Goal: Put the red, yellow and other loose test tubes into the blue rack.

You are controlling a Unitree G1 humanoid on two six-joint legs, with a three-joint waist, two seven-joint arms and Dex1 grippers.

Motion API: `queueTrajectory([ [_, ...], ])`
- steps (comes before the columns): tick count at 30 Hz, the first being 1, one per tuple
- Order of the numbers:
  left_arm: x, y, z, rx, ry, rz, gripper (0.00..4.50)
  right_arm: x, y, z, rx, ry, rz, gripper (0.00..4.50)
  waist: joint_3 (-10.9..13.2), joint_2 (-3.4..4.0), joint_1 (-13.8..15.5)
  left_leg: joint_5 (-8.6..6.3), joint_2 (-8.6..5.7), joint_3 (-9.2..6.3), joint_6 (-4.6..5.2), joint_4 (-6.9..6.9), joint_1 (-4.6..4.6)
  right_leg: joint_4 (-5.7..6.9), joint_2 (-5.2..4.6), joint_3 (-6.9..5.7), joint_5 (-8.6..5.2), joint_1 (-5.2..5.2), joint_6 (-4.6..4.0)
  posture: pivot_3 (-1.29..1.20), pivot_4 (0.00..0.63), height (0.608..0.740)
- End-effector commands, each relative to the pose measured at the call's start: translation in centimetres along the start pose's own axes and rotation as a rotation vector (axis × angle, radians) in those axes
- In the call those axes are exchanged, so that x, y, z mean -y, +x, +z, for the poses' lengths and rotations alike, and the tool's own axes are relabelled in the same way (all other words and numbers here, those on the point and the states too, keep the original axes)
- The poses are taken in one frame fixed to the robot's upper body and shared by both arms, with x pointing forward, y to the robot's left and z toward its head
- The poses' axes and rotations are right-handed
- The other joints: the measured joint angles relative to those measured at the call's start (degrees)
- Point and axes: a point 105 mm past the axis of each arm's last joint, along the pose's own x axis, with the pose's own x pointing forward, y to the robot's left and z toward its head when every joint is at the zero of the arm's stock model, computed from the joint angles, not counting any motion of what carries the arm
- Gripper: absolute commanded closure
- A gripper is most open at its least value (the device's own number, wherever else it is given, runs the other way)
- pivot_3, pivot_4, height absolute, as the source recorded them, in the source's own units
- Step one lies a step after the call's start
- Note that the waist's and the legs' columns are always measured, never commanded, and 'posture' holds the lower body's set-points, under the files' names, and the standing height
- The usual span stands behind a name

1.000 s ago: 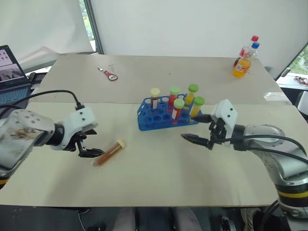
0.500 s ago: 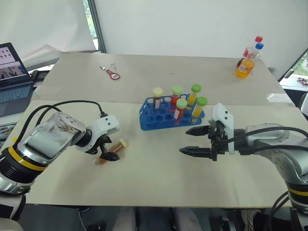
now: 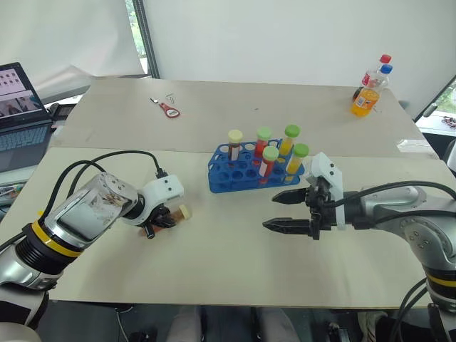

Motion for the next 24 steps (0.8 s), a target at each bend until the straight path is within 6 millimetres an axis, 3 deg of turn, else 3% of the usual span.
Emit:
queueTrajectory([
  [1,-0.7,-1.3,0.5,0.043,0.059,0.022,3.62,0.2,-0.9,0.8,0.014,-0.042,-0.028,0.38,0.00,0.00,-0.04,0.00,0.00,0.00,0.00,0.00,0.00,0.02,0.00,0.00,0.00,0.00,0.00,0.00,0.150,0.733],
  [7,-1.8,-5.0,4.4,0.349,0.133,-0.041,3.62,0.4,-2.0,0.5,0.067,-0.119,-0.111,0.38,-0.01,-0.04,0.41,0.00,0.01,0.00,0.00,0.03,-0.05,-0.02,-0.01,-0.05,0.00,-0.01,0.00,0.00,0.150,0.733],
  [11,-1.1,-6.7,10.7,0.751,0.185,-0.137,3.62,0.3,-3.5,0.4,0.140,-0.235,-0.213,0.38,-0.02,-0.04,1.57,0.00,-0.06,-0.01,0.00,0.09,-0.11,-0.05,-0.06,-0.06,0.01,0.03,0.05,0.00,0.150,0.733],
  [16,-2.0,-5.3,15.5,1.030,0.102,-0.111,3.62,0.8,-4.4,-0.2,0.149,-0.197,-0.368,0.38,-0.05,-0.07,1.36,-0.02,-0.17,-0.23,0.04,0.67,-0.34,0.00,-0.08,-0.03,0.09,0.19,0.29,0.00,0.150,0.733],
  [24,-1.9,-1.2,18.7,1.205,0.064,-0.055,3.62,-0.7,-5.2,-2.0,0.076,-0.148,-0.499,0.38,-0.07,-0.03,1.08,-0.03,-0.19,-0.42,0.05,0.75,-0.40,0.12,-0.04,0.00,0.11,0.16,0.28,0.00,0.150,0.733],
])
